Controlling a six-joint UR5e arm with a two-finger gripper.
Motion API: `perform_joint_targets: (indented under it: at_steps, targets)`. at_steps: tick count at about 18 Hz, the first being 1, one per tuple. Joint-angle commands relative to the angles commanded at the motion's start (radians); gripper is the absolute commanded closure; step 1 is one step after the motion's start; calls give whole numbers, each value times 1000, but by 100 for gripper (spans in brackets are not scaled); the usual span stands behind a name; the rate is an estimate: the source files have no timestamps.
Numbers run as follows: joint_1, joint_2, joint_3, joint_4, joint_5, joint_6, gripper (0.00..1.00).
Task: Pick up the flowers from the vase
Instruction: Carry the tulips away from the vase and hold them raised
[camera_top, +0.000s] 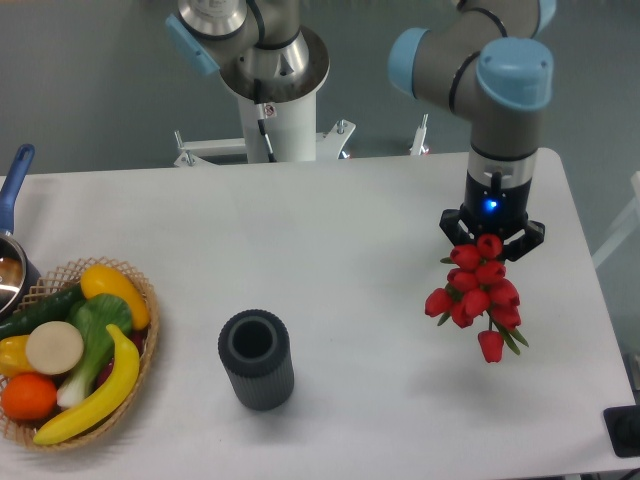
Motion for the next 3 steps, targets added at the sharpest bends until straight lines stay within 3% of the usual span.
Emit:
perform_joint_targets:
  at_steps: [3]
  targets:
    - [-9,-9,-12,6,38,-2,91]
